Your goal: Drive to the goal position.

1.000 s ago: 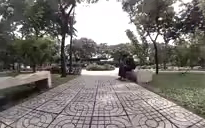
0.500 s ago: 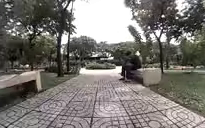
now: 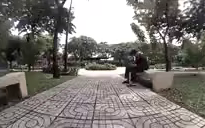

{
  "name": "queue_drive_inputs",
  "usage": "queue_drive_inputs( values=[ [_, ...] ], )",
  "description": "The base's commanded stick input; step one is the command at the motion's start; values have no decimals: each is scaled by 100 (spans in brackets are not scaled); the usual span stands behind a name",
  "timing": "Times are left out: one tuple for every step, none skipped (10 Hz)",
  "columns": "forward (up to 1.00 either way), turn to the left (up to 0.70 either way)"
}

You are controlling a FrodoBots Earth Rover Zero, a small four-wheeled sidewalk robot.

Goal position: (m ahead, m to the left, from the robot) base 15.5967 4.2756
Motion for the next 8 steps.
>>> queue_drive_inputs(
  values=[
    [100,0],
    [100,0],
    [100,0],
    [100,0],
    [100,0],
    [100,0],
    [100,0],
    [100,0]
  ],
)
